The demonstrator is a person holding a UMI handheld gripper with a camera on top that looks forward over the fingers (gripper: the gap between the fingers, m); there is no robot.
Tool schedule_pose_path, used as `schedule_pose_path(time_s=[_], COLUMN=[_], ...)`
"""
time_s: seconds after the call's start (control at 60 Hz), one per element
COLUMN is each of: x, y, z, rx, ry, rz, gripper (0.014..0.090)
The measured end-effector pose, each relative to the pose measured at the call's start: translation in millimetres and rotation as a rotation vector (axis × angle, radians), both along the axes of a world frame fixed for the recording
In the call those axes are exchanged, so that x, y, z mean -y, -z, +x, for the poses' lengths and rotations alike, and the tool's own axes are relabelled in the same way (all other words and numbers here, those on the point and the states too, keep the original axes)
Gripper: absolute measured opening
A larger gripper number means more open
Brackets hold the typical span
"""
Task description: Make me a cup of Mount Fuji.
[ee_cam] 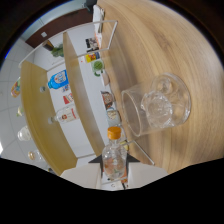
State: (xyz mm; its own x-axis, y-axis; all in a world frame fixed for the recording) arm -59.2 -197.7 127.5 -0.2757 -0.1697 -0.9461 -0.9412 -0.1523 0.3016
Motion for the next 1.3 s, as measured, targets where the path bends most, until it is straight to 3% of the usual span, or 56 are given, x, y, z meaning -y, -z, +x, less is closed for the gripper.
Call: schedule_pose_path(time_s=[0.333,0.533,0.683,0.917,1.3], x=[3.7,7.7,13.6,9.7,10.2], y=[-11.5,-70.1,-84.8,4.2,98.3], z=[-3.7,-21.6,-59.5,-120.9,-143.3], rx=[0.094,0.693,1.193,1.66,1.747], ry=[-0.01,-0.038,-0.093,-0.301,-0.501], rz=[0.011,0.099,0.157,0.076,-0.102], gripper=[0.0349,0.0352,0.0352,0.0352,0.035])
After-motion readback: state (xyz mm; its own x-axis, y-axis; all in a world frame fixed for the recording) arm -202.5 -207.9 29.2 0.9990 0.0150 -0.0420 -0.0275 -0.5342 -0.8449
